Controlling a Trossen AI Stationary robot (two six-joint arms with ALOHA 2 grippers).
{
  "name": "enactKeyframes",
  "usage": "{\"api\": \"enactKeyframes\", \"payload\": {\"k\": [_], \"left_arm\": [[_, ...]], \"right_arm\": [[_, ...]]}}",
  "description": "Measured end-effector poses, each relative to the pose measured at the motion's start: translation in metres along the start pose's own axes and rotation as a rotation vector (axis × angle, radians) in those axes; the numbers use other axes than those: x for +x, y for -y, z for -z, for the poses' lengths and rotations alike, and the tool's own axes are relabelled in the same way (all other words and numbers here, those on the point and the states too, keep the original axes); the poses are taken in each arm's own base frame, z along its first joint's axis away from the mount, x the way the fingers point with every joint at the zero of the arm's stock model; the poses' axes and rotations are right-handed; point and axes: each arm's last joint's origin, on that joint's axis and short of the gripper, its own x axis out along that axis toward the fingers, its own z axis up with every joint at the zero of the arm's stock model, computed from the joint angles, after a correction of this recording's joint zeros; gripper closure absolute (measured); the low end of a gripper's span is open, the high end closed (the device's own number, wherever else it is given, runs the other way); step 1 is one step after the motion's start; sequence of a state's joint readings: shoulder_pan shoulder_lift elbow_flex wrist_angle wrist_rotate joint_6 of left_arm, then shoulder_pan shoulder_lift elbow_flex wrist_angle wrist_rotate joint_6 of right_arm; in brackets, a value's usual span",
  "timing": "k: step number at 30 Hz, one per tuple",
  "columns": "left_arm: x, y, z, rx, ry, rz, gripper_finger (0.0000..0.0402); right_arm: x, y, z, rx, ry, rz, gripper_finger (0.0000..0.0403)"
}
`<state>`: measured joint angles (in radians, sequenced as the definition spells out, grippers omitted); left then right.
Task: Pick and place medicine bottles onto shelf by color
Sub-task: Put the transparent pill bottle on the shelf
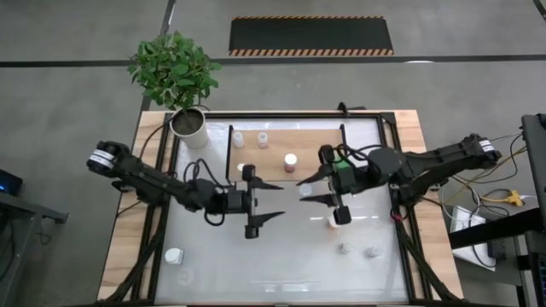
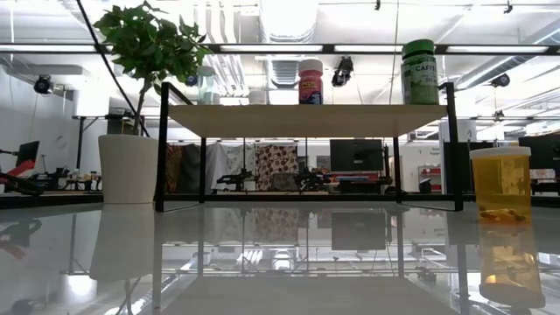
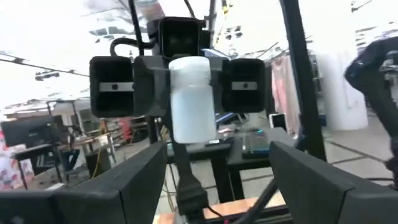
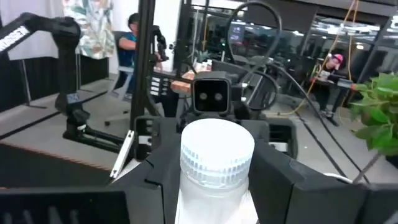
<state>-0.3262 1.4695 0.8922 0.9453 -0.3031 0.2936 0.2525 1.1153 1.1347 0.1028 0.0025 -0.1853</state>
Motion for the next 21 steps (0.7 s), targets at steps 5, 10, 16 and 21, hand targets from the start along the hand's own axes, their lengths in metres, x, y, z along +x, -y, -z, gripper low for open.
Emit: {"api": "enactKeyframes", "payload": {"k": [5,10,16,21], "left_arm": [[0.015,0.001,0.009,-0.008,0.030,0.007,0.0136],[0.033,0.004,0.014,-0.027,0.044,0.000,0.0137],[0.046,0.008,0.017,-0.029,0.047,-0.001,0.0170],[0.047,0.009,0.019,-0.033,0.039,-0.005,0.0242]], "right_arm": [[0.004,-0.003,0.006,0.009,-0.022,-0.013,0.0266],[0.009,-0.003,0.010,0.005,-0.029,-0.013,0.0266],[0.011,-0.004,0.012,0.003,-0.031,-0.017,0.0266],[0.010,-0.004,0.012,0.009,-0.032,-0.020,0.0266]]}}
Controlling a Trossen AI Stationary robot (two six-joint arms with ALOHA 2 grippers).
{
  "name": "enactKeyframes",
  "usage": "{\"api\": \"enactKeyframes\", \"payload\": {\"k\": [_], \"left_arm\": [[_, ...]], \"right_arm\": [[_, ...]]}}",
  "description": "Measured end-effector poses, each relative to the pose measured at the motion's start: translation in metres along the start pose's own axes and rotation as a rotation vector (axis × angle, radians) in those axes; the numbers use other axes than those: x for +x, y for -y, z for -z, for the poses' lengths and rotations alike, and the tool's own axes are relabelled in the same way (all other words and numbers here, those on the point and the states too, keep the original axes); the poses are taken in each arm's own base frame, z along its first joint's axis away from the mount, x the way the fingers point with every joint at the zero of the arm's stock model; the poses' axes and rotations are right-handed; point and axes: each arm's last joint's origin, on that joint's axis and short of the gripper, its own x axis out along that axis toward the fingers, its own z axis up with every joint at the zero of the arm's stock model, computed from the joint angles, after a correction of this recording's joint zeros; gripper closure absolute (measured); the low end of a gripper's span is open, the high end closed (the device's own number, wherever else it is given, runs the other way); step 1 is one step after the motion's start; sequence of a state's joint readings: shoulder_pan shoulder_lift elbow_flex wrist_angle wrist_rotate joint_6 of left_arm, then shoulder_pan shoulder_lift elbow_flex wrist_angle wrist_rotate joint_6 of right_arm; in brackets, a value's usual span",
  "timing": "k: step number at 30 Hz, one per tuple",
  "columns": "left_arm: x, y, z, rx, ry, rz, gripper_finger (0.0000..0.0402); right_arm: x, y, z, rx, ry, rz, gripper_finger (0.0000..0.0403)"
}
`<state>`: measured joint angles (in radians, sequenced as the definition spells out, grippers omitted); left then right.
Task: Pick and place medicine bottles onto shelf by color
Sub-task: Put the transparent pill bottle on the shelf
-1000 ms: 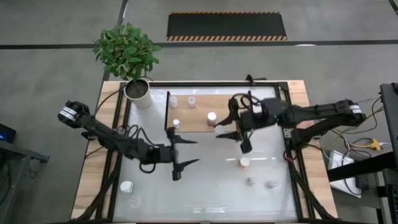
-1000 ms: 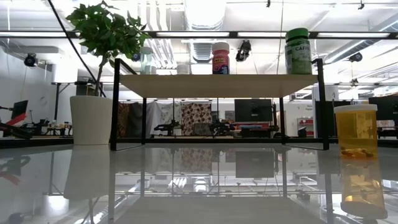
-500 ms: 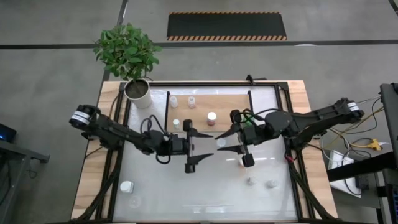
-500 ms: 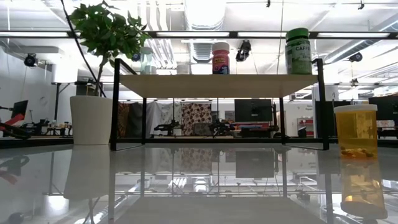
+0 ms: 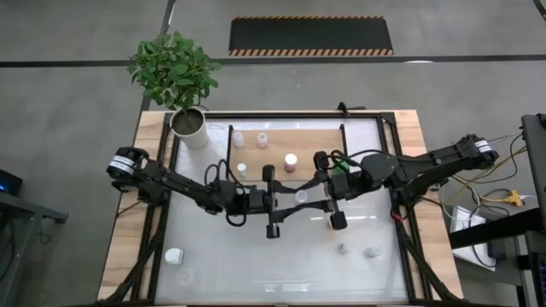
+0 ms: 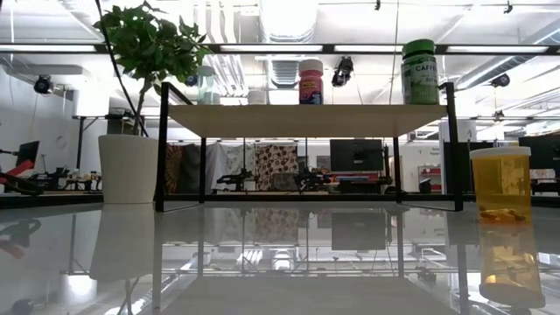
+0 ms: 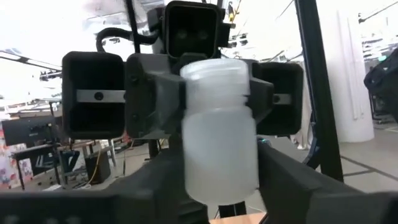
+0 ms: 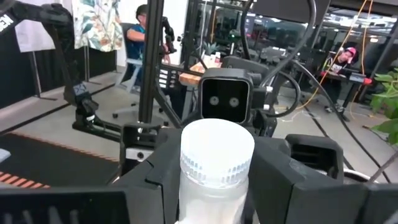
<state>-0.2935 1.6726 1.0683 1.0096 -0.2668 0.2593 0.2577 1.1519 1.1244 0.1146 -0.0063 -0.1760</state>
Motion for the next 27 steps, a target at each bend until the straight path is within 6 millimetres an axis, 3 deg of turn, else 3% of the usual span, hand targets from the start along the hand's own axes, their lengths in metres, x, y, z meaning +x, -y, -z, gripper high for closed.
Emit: {"api": "enactKeyframes", "payload": {"k": [3,8,14,20,27], "left_arm": [[0.000,0.000,0.001,-0.017,-0.003,0.000,0.0284],[-0.002,0.000,0.002,-0.017,-0.013,-0.003,0.0285],[-0.010,0.005,0.007,0.012,-0.133,-0.058,0.0285],[-0.017,0.011,0.018,0.072,-0.294,-0.173,0.0285],[-0.017,0.011,0.017,0.055,-0.296,-0.182,0.0285]], "right_arm": [[0.000,0.000,0.001,0.000,-0.009,0.000,0.0266],[0.001,0.000,0.002,0.022,-0.018,0.004,0.0254],[-0.004,0.001,-0.004,0.103,-0.085,0.003,0.0200],[-0.008,0.006,-0.018,0.152,-0.296,0.066,0.0165],[0.005,0.007,-0.017,0.135,-0.466,0.100,0.0161]]}}
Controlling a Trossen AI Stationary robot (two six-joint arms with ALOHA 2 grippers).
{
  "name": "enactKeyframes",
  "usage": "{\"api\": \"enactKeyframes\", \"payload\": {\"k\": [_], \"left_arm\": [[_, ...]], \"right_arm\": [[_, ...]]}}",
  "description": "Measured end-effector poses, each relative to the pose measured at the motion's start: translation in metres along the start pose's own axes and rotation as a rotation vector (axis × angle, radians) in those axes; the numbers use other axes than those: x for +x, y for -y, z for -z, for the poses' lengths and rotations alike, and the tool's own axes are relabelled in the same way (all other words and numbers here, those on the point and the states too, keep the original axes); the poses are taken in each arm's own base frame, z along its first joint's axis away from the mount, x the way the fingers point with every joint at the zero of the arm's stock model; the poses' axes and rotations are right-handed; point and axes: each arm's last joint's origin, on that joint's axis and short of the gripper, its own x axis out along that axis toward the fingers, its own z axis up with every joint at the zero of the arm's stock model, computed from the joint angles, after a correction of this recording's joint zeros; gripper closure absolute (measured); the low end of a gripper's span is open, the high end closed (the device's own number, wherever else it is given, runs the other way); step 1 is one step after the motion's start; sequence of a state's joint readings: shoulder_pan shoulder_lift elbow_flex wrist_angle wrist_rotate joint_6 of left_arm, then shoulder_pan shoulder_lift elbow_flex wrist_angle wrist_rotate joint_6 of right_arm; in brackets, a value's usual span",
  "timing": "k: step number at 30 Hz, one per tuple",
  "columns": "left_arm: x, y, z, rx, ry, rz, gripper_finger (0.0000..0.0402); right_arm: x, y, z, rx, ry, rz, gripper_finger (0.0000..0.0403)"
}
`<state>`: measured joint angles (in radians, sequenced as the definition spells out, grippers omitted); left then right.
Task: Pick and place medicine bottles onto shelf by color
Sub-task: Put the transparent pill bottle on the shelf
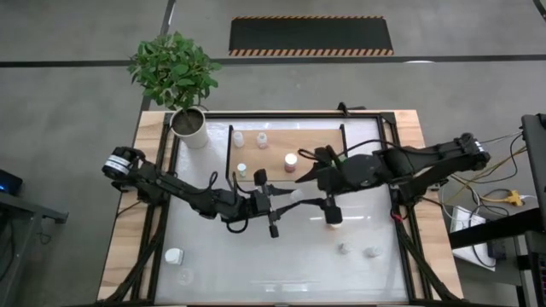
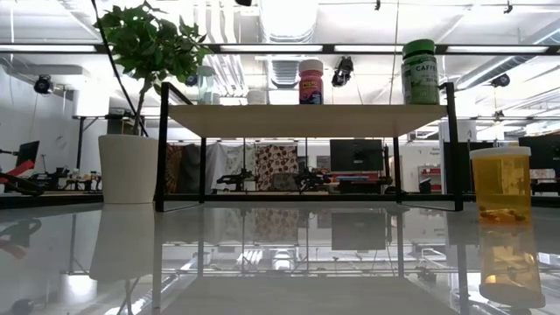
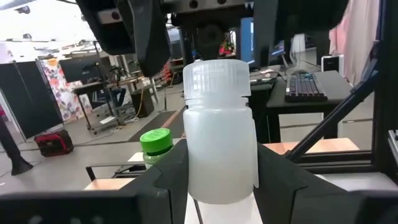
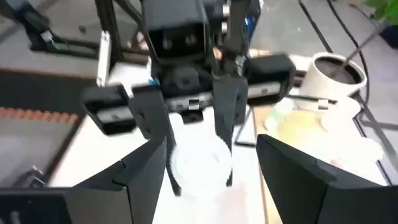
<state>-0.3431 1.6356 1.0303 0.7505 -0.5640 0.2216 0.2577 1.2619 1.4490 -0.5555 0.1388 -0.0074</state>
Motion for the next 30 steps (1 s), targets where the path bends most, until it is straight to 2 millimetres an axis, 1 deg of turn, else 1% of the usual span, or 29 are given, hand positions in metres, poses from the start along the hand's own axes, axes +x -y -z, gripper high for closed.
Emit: {"api": "enactKeyframes", "payload": {"k": [6,12,18,21,24,27,30], "left_arm": [[0.000,-0.001,0.000,0.002,0.000,-0.003,0.0285],[0.000,-0.001,0.001,-0.003,-0.003,-0.014,0.0284],[0.000,-0.002,0.000,-0.006,-0.001,-0.024,0.0220],[0.000,-0.002,0.000,-0.003,-0.005,-0.021,0.0202],[-0.001,-0.002,0.000,-0.004,-0.004,-0.019,0.0194],[-0.006,-0.004,-0.005,0.010,-0.029,-0.017,0.0188],[-0.015,-0.008,-0.012,0.045,-0.082,0.009,0.0184]], "right_arm": [[0.017,-0.002,-0.002,-0.032,-0.096,0.020,0.0175],[0.016,-0.001,-0.007,-0.026,-0.085,0.038,0.0214],[0.013,-0.001,-0.008,-0.002,-0.075,0.046,0.0281],[0.013,0.000,-0.008,0.004,-0.078,0.048,0.0281],[0.012,0.001,-0.008,0.027,-0.092,0.054,0.0281],[0.007,0.011,-0.010,0.067,-0.119,0.086,0.0281],[-0.001,0.031,-0.012,0.094,-0.164,0.171,0.0281]]}}
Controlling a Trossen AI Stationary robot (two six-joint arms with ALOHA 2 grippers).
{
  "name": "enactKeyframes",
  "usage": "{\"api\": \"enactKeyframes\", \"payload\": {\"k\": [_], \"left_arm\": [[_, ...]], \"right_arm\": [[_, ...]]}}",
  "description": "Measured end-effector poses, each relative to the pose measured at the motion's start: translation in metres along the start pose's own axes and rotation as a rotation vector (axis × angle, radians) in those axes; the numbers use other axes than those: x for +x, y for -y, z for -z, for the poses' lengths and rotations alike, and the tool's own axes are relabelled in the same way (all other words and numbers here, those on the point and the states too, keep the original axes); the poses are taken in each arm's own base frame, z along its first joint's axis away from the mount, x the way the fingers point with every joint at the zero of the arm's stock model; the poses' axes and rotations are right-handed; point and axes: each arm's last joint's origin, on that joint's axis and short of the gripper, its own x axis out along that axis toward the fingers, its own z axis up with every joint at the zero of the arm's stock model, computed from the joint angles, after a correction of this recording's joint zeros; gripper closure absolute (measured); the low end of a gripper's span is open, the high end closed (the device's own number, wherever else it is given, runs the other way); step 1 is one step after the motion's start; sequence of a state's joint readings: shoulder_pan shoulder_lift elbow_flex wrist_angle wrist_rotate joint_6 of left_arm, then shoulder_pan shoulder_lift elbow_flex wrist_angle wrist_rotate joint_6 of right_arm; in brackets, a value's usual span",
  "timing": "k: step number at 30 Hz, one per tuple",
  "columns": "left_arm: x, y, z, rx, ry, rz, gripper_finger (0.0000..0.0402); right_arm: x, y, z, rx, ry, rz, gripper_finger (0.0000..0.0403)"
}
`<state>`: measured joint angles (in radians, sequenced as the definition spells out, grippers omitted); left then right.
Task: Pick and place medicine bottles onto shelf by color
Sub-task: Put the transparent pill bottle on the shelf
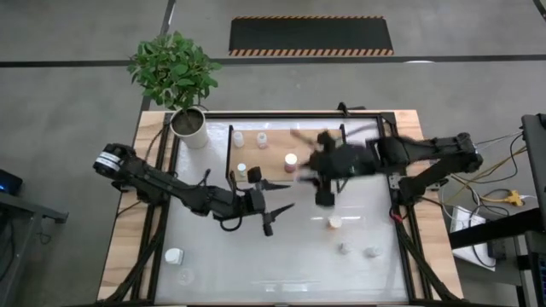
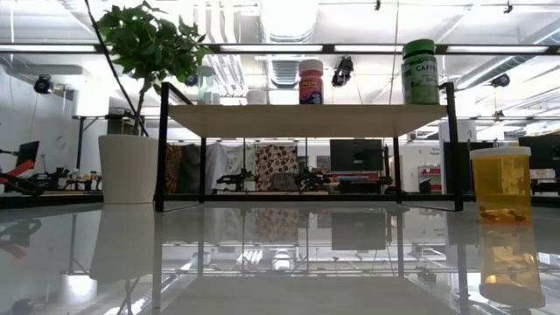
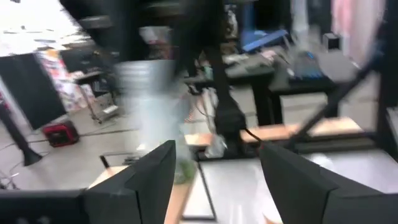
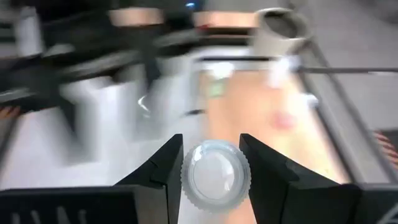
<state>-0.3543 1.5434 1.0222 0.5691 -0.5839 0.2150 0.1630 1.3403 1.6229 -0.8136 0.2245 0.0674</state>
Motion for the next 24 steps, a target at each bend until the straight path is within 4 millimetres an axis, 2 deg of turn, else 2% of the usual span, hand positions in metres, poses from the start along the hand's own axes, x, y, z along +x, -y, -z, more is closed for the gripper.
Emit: {"api": "enactKeyframes", "payload": {"k": [3,6,10,14,18,24], "left_arm": [[-0.011,-0.005,-0.007,0.036,-0.050,0.029,0.0183],[-0.022,-0.012,-0.016,0.049,-0.068,0.033,0.0182],[-0.034,-0.019,-0.023,0.065,-0.090,0.044,0.0182],[-0.045,-0.026,-0.026,0.059,-0.080,0.047,0.0182],[-0.055,-0.032,-0.024,0.056,-0.075,0.046,0.0182],[-0.064,-0.038,-0.020,0.049,-0.066,0.044,0.0182]], "right_arm": [[-0.001,0.029,-0.006,0.032,-0.007,0.104,0.0281],[0.009,0.064,-0.004,0.066,-0.043,0.183,0.0281],[0.041,0.112,0.005,0.131,-0.097,0.214,0.0281],[0.076,0.147,0.016,0.187,-0.131,0.163,0.0281],[0.099,0.168,0.030,0.229,-0.198,0.147,0.0271],[0.114,0.171,0.037,0.236,-0.242,0.117,0.0273]]}}
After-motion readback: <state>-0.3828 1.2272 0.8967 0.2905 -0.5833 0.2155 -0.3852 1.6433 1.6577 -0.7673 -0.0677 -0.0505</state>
